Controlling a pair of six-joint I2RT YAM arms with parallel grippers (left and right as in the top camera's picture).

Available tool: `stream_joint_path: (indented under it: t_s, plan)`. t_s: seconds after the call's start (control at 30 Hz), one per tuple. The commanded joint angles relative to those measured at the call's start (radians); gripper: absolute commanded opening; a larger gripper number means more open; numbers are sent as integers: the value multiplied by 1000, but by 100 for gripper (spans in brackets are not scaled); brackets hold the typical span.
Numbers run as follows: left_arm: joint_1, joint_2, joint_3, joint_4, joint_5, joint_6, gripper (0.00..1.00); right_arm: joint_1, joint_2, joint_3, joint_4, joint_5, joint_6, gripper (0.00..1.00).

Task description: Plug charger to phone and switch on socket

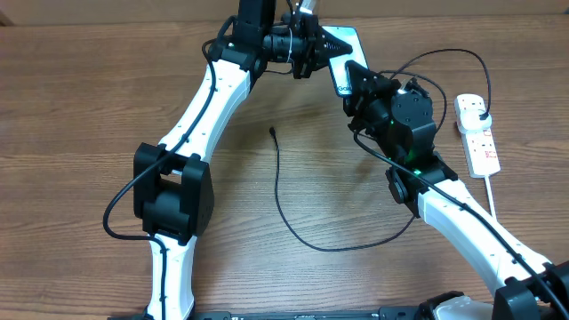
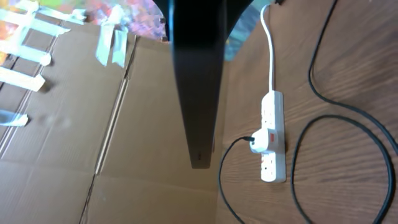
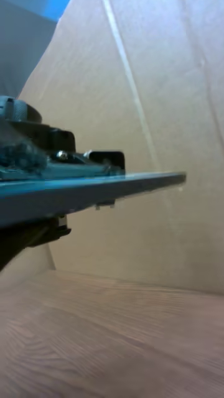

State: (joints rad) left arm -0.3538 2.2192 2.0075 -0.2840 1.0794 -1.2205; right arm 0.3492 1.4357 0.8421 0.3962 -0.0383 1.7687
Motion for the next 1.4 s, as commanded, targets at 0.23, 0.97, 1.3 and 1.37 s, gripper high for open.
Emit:
stream_joint_path:
  t_s: [0.23,0.97,1.3,1.37]
  plan:
    - [40,-3,19,-164,9,265,4,3,19,17,-92,-15,-144,71]
    - [539,-3,19,-1232,223,1457,4,2,19,44,-711,-304,-1154,81]
    - [563,-3,19,-1383,449,1606,4,3,253,537,-1179,-302,-1395,73]
    - [576,-3,19,-1384,460,1606,4,4,347,647,-1233,-331,-1439,72]
